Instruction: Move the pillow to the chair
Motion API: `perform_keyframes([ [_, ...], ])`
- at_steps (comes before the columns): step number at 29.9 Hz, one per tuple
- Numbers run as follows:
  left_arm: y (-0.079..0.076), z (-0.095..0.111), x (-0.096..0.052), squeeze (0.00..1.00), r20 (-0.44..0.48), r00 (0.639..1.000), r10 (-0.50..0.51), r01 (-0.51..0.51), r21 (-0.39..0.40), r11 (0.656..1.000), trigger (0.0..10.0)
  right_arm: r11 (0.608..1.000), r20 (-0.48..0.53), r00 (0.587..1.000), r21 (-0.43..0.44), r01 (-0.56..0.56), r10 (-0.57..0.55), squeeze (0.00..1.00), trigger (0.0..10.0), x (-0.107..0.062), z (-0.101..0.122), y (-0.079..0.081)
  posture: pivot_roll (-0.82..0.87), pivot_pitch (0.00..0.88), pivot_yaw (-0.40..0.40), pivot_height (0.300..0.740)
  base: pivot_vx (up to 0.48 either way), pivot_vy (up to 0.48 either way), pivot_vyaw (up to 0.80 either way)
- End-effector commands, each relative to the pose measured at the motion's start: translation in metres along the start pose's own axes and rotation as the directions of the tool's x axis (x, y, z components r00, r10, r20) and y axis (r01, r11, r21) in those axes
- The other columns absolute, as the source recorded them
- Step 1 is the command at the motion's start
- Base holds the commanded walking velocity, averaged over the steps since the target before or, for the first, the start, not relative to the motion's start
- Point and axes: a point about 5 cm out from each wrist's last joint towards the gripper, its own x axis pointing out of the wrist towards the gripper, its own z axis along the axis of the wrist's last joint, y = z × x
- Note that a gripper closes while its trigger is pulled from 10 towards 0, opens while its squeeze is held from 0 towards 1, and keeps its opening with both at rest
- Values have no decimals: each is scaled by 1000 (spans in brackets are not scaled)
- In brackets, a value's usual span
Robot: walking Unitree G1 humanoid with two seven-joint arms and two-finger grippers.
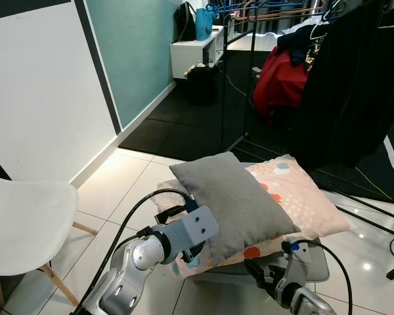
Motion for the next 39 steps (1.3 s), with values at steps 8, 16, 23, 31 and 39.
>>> perform_keyframes([
  [8, 1, -5, -5, 0, -11, 1000, -3, 3, 12, 1000, 10000, 1000, -2, 1000, 4, -5, 5, 0, 10000, 0, -4, 2, -86, 62, 62, 740, 0, 0, 0],
  [16, 1, -4, -4, 0, -9, 1000, -3, 3, 11, 1000, 10000, 1000, 0, 1000, 4, -4, 4, 0, 10000, -1, -4, 1, -84, 65, 60, 740, 0, 0, 0],
  [23, 2, -5, -4, 0, -10, 1000, -4, 4, 11, 1000, 10000, 1000, -2, 1000, 2, -4, 4, 0, 10000, 0, -4, 1, -81, 62, 57, 740, 0, 0, 0],
  [31, 3, -5, -4, 0, -11, 1000, -3, 3, 12, 1000, 10000, 1000, 0, 1000, 4, -3, 3, 0, 10000, 1, -4, 2, -82, 60, 59, 740, 0, 0, 0],
  [39, 2, -5, -4, 0, -11, 1000, -4, 4, 11, 1000, 10000, 1000, 0, 1000, 5, -3, 3, 0, 10000, 0, -5, 2, -78, 56, 56, 740, 0, 0, 0],
])
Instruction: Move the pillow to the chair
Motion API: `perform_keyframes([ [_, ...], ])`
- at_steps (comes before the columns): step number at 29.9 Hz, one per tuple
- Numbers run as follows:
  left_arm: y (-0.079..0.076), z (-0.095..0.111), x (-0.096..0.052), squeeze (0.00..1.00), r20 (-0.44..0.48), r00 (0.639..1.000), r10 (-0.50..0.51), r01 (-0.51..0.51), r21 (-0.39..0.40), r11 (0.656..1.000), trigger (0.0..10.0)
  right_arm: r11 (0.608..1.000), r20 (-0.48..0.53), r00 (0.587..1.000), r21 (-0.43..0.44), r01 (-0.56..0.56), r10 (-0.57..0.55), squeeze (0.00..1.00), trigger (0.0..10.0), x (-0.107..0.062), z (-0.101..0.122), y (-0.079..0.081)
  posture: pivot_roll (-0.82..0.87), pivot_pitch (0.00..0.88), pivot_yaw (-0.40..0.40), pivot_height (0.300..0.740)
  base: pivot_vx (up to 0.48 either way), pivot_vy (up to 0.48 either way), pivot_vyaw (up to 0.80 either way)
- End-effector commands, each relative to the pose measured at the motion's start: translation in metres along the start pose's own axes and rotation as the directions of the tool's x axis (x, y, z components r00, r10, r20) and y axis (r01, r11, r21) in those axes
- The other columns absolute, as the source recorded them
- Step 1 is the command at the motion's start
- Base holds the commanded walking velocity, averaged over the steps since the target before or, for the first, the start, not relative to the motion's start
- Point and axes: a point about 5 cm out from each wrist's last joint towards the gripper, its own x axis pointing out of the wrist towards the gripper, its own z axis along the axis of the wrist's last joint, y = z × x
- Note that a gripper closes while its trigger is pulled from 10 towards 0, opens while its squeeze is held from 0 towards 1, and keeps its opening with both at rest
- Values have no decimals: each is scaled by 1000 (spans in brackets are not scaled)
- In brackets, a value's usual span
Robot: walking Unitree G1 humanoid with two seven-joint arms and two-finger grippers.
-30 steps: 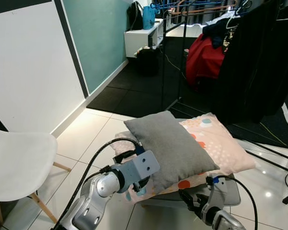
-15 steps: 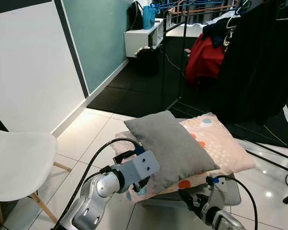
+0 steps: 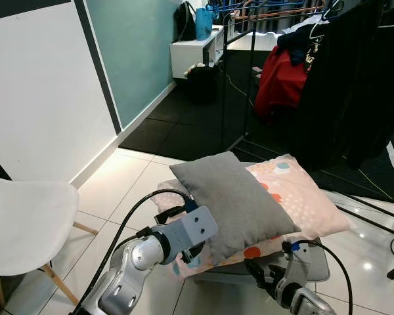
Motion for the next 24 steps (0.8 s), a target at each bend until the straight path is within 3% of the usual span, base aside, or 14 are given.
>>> perform_keyframes([
  [1, 2, -4, -4, 0, -10, 1000, 0, 0, 15, 1000, 10000, 1000, -10, 1000, 6, -2, 2, 0, 10000, 0, -5, 2, -78, 56, 56, 740, 0, 0, 0],
  [24, 0, -3, -3, 0, -9, 1000, -1, 1, 14, 1000, 10000, 1000, -8, 1000, -1, -4, 4, 0, 10000, -1, -5, 1, -84, 54, 58, 740, 0, 0, 0],
])
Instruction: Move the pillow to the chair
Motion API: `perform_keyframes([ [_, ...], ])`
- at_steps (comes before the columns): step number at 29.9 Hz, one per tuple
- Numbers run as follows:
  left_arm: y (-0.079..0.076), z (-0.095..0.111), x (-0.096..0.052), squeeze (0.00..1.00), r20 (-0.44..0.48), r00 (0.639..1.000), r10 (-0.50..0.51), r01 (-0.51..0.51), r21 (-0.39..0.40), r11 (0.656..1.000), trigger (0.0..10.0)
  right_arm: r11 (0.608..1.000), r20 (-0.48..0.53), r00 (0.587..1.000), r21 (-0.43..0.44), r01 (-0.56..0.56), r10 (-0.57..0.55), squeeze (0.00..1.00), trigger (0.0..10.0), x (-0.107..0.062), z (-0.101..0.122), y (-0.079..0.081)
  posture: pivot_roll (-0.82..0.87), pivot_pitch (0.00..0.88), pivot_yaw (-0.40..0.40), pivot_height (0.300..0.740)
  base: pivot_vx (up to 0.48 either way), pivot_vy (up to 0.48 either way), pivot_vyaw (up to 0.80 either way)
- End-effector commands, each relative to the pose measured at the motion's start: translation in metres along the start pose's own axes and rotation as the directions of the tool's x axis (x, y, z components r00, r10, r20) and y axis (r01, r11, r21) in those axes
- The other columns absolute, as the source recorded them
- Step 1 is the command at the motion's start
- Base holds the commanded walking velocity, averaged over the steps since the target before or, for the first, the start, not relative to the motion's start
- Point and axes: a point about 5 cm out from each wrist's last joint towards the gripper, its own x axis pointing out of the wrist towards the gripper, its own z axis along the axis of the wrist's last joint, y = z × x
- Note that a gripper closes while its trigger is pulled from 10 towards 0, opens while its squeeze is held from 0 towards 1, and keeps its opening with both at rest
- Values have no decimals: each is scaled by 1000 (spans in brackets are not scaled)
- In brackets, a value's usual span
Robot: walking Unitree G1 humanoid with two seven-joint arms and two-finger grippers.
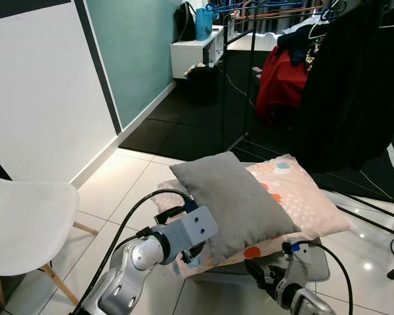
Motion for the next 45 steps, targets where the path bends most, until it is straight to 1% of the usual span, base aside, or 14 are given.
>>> perform_keyframes([
  [1, 1, -3, -3, 0, -8, 1000, -1, 1, 15, 1000, 10000, 1000, -4, 1000, -1, -4, 4, 0, 10000, 0, -3, 2, -84, 54, 58, 740, 0, 0, 0],
  [29, 2, -3, -3, 0, -9, 1000, -1, 1, 18, 1000, 10000, 1000, -4, 1000, -2, -7, 7, 0, 10000, 0, -2, 2, -81, 65, 58, 740, 0, 0, 0],
  [45, 3, -5, -3, 0, -11, 1000, -1, 1, 17, 1000, 10000, 1000, 2, 1000, 7, -7, 7, 0, 10000, 1, -3, 4, -74, 55, 63, 740, 0, 0, 0],
])
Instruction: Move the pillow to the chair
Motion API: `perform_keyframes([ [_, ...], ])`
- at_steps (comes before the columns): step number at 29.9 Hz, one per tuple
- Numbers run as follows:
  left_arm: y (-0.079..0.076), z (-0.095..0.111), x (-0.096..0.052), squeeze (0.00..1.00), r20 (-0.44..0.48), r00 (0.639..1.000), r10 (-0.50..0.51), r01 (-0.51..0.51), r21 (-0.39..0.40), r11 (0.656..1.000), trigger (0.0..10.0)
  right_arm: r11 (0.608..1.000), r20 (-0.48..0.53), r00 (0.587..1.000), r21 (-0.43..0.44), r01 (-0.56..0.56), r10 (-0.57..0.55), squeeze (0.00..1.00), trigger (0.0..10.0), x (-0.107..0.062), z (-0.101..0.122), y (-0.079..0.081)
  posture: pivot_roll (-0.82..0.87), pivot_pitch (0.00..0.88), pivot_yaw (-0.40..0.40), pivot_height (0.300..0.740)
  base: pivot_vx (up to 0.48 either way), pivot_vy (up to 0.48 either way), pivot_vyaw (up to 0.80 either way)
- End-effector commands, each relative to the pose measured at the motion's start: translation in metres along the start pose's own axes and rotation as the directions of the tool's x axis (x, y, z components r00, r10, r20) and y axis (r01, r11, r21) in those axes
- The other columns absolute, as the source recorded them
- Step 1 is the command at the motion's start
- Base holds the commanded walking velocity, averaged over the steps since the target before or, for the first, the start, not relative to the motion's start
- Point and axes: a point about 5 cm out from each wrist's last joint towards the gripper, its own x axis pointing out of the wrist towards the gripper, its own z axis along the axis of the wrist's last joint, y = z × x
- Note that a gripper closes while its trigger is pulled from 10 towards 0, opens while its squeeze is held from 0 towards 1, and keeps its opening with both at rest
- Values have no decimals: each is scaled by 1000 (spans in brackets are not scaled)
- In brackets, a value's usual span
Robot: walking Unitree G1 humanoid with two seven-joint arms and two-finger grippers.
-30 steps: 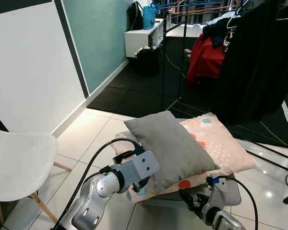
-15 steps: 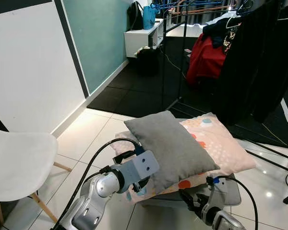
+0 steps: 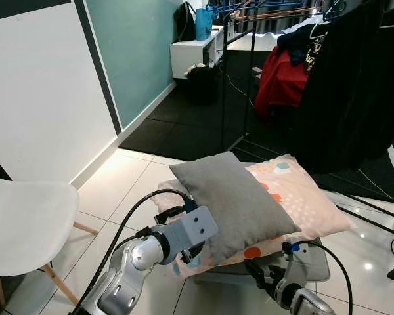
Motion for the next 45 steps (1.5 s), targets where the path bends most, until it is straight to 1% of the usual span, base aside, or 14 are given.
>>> perform_keyframes([
  [1, 3, -4, -3, 0, -8, 1000, -1, 1, 14, 1000, 10000, 1000, -1, 1000, 7, -3, 3, 0, 10000, 1, -3, 3, -74, 57, 63, 740, 0, 0, 0],
  [20, 3, -3, -3, 0, -6, 1000, 0, 0, 12, 1000, 10000, 1000, 0, 1000, 4, 2, -2, 0, 10000, 1, -2, 2, -85, 59, 64, 740, 0, 0, 0],
  [34, 3, 0, -2, 0, -3, 1000, -1, 1, 12, 1000, 10000, 1000, -1, 1000, 1, 3, -3, 0, 10000, -1, -1, 0, -89, 76, 52, 740, 0, 0, 0],
  [41, 2, 0, -2, 0, -3, 1000, -1, 1, 12, 1000, 10000, 1000, -2, 1000, 2, 7, -7, 0, 10000, -1, -1, -1, -92, 71, 63, 740, 0, 0, 0],
  [45, 1, 1, 1, 0, -8, 1000, 0, 0, -1, 1000, 10000, 1000, -9, 1000, -4, 6, -6, 0, 10000, 0, 0, -2, -103, 64, 46, 740, 0, 0, 0],
])
